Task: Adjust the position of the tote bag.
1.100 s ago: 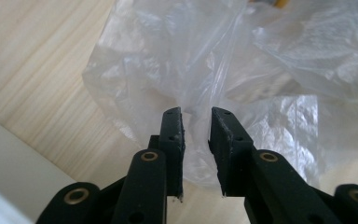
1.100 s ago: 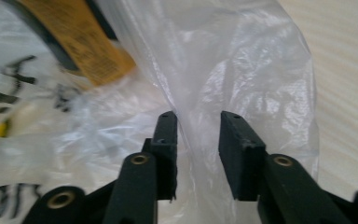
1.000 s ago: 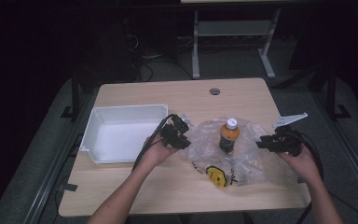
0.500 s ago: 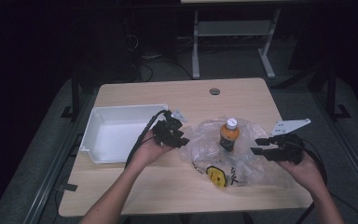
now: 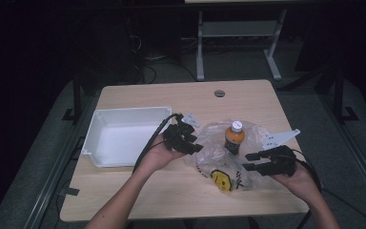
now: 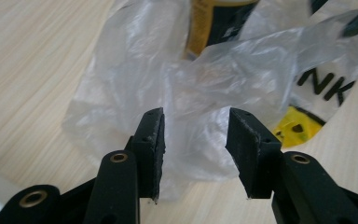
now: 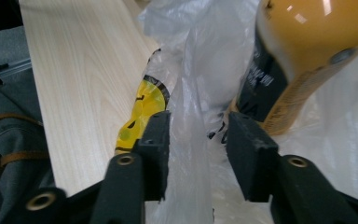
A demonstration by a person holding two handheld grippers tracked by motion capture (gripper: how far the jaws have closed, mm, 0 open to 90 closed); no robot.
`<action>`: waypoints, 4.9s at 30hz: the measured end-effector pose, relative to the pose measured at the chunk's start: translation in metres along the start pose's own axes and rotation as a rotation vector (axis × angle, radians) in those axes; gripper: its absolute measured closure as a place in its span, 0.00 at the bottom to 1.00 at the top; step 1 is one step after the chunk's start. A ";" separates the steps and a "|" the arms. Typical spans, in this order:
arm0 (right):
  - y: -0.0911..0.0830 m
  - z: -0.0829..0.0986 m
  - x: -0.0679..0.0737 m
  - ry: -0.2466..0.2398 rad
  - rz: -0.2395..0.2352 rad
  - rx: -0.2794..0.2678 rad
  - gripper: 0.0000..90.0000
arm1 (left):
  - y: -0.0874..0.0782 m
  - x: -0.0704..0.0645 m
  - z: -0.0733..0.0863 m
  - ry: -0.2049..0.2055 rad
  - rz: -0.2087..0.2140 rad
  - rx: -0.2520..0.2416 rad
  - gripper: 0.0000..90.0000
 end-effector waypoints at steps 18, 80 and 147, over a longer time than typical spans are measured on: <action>0.042 -0.006 0.008 -0.013 -0.053 0.031 1.00 | 0.038 -0.023 -0.011 0.057 0.134 -0.039 0.50; 0.051 0.019 0.002 0.042 -0.024 0.121 0.76 | 0.060 -0.024 0.019 0.020 0.101 0.028 0.82; 0.056 0.000 -0.105 0.218 0.168 0.175 1.00 | 0.106 0.048 -0.011 -0.158 -0.123 0.217 1.00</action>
Point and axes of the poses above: each handheld gripper's, and its own axes: y roughly forward along the jaws, z roughly out of its underside, x roughly to its left, the point moved 1 cm from there along y, roughly forward along the jaws, and after that the axes turned 9 degrees about y, right-handed, at the moved point
